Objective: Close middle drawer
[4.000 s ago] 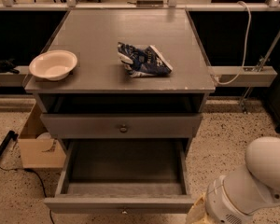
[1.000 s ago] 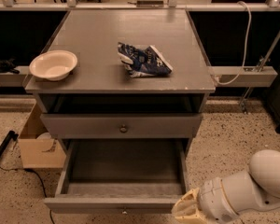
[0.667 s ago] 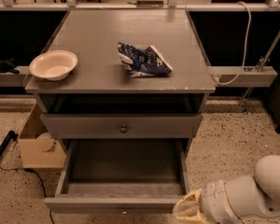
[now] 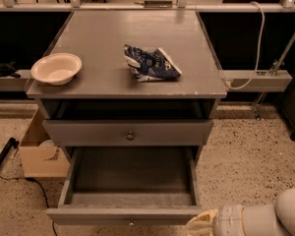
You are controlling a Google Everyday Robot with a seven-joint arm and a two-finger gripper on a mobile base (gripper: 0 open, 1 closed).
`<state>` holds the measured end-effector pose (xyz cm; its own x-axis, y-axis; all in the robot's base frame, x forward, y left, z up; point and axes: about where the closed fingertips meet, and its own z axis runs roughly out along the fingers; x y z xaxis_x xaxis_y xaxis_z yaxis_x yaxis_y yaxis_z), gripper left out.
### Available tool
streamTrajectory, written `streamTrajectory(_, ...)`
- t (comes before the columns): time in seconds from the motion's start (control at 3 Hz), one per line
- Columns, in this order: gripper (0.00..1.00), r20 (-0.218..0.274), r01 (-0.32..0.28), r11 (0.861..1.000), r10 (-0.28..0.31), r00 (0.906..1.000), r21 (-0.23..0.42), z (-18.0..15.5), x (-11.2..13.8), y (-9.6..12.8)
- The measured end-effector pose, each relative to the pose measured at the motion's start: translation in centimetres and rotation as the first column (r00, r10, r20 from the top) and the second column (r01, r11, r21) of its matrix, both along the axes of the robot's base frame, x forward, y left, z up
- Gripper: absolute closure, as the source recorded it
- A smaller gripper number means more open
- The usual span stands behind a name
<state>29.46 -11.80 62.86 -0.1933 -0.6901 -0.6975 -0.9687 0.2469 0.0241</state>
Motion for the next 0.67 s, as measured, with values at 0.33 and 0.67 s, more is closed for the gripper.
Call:
streamTrajectory(0.33,1.0,0.021,0.009,1.0,-0.009,0.9997,-0.01,0.2,0.0,0.2)
streamTrajectory(0.67,1.0,0.051,0.033,0.999,-0.035,0.9981,0.033,-2.9,1.1,2.8)
